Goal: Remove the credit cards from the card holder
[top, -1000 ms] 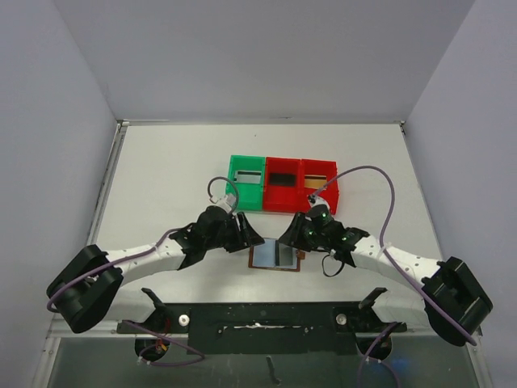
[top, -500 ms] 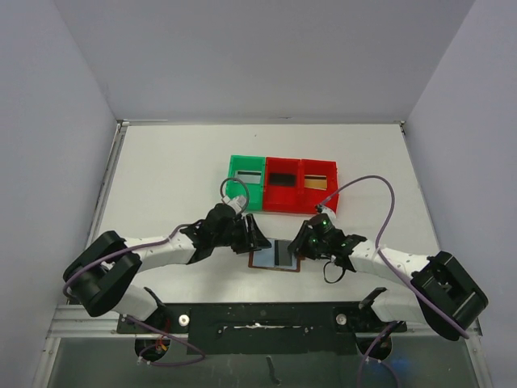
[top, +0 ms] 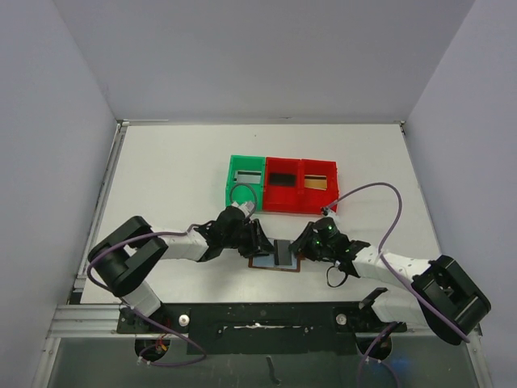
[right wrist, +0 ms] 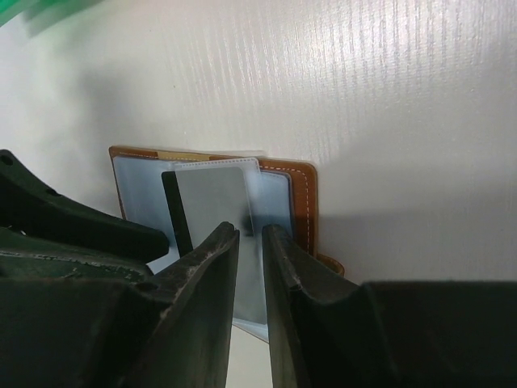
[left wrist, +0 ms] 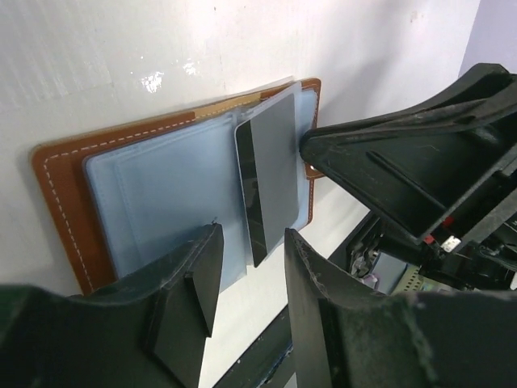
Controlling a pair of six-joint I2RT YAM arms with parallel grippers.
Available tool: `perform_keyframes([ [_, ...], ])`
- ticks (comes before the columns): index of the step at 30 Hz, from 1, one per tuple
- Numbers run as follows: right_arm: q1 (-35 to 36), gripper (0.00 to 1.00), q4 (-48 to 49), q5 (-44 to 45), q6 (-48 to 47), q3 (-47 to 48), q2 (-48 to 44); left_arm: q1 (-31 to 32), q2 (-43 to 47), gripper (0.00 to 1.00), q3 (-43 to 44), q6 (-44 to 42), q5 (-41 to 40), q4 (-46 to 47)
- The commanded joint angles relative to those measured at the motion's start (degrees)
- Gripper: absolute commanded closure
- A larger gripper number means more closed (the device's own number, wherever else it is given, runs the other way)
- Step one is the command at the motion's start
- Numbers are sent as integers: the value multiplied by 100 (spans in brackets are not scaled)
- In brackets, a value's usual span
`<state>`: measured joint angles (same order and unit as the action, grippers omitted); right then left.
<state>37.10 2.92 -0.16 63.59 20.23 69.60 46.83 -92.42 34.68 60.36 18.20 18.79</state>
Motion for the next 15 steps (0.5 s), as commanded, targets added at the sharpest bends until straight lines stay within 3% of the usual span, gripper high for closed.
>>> perform_keyframes([
  [1,-68,78,-347,112,-5,-284,-2,45,-258,66,152,445,207,867],
  [15,-203,78,-179,-25,13,-465,-140,76,-636,77,-13,909,190,1494],
])
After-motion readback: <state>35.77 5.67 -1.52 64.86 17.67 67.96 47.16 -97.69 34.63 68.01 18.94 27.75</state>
